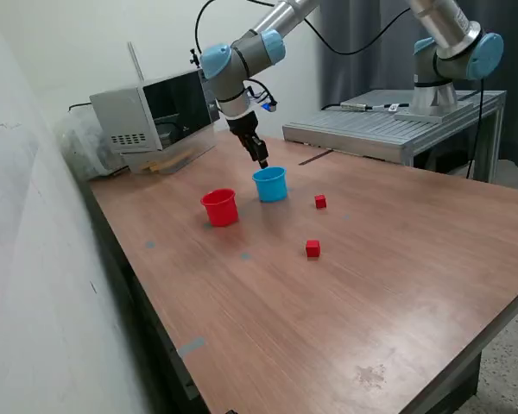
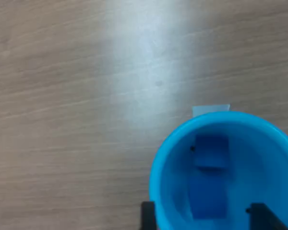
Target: Place red objects in the red bin, and blue objects in the blue bin.
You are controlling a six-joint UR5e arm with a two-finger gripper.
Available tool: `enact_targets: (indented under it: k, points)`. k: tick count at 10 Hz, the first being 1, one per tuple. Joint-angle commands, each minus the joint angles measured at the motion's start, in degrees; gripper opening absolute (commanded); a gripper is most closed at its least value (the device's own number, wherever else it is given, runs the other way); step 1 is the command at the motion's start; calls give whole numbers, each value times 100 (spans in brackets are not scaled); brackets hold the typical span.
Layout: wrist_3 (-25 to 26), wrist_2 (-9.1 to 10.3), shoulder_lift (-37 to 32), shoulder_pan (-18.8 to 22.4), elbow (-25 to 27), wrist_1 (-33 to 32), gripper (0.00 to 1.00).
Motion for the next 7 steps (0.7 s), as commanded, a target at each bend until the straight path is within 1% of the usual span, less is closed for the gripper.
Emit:
enact_targets:
  k: [1,2,3,4,5,6,7]
  points:
    - [38,13,-68,20,3,-10,100]
    - [82,21,-139,29,12,7,100]
    - [91,108,-348,107,239,16,100]
    - [82,396,-568,326,493,8,100]
    - [178,739,-944,597,844,8,100]
    - [771,907,-1131,809,1074,-19,100]
    - [1246,1040,-1159,898,1145,-19,100]
